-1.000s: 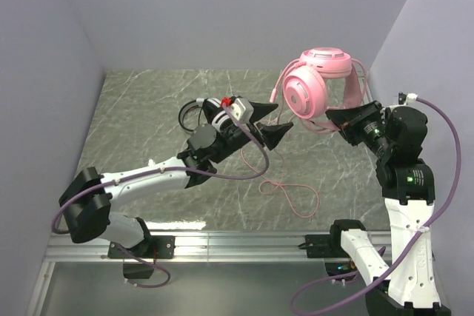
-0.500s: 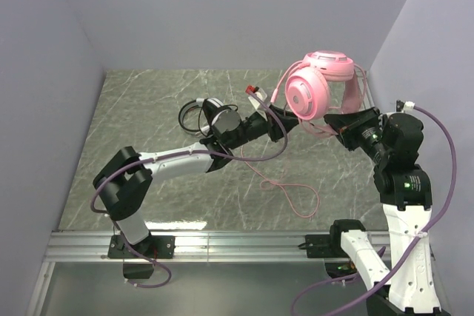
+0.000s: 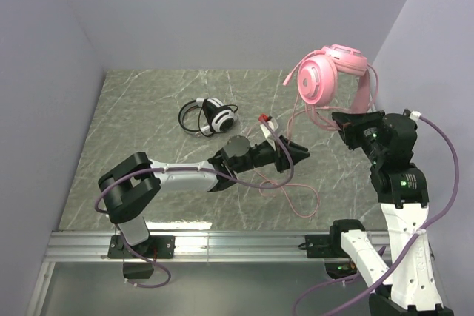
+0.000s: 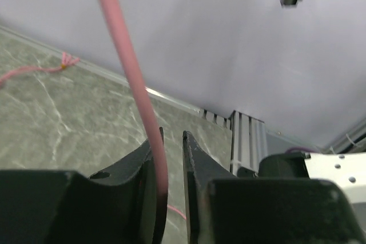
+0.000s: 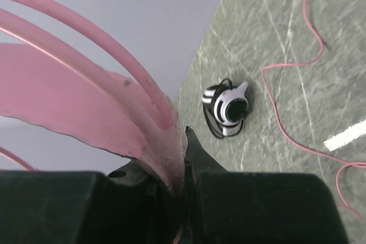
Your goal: Wrap the headphones
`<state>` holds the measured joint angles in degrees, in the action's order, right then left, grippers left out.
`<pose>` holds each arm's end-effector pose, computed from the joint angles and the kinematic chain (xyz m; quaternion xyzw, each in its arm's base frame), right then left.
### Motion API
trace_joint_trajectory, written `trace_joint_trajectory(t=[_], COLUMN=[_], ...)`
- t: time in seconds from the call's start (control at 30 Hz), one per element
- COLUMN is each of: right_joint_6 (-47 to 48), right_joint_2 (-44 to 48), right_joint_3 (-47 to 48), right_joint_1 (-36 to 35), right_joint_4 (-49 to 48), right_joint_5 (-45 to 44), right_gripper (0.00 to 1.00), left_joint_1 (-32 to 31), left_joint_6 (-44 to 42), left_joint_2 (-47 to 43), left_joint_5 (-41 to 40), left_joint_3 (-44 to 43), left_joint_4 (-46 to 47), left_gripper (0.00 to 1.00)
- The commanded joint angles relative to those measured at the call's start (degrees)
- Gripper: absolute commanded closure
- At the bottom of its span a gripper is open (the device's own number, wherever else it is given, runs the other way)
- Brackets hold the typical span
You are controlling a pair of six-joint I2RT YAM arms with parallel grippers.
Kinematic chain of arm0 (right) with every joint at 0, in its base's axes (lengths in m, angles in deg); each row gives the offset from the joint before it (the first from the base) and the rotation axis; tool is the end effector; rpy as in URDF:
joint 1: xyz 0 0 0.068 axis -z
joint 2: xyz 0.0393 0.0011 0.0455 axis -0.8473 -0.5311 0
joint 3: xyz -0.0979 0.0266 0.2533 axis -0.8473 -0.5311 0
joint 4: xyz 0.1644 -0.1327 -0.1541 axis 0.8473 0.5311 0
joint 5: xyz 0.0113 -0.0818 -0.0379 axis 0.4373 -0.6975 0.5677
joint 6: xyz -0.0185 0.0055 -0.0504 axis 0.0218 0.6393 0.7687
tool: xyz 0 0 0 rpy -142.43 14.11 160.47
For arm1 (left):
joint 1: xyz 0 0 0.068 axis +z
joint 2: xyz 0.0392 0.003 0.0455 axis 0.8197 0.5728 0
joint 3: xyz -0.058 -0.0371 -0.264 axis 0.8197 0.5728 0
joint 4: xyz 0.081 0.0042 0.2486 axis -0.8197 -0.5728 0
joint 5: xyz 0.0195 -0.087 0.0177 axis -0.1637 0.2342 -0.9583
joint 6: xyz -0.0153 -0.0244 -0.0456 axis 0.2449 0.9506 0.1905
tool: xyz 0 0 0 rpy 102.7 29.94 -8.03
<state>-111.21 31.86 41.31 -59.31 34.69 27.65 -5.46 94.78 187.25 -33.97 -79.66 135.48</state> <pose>0.1327 0.0074 0.4040 0.4297 0.6782 0.3889 0.4519 0.1827 -0.3407 0.2802 0.2939 0.5646 -0.5686 0.5211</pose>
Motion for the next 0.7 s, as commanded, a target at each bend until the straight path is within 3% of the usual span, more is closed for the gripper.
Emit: trace_joint_trajectory(t=[0.0, 0.43, 0.67], right_joint_6=[-4.27, -3.84, -0.68], right_joint_2=[0.52, -1.59, -4.23], right_joint_3=[2.76, 7.24, 6.64], right_joint_1=[-0.81, -4.76, -7.13], right_joint_4=[-4.25, 3.66, 4.37], right_joint_5=[-6.59, -29.51, -37.33], right_gripper=[1.0, 1.0, 1.0], left_joint_1=[-2.06, -8.13, -13.31], left_joint_6=[0.4, -4.26, -12.95], left_joint_2=[-1.19, 0.05, 0.05], left_joint_5=[-2.09, -2.53, -5.95], left_joint_3=[0.9, -2.09, -10.34], left_joint_4=[4.07, -5.59, -22.37], left_gripper=[0.76, 0.77, 0.79])
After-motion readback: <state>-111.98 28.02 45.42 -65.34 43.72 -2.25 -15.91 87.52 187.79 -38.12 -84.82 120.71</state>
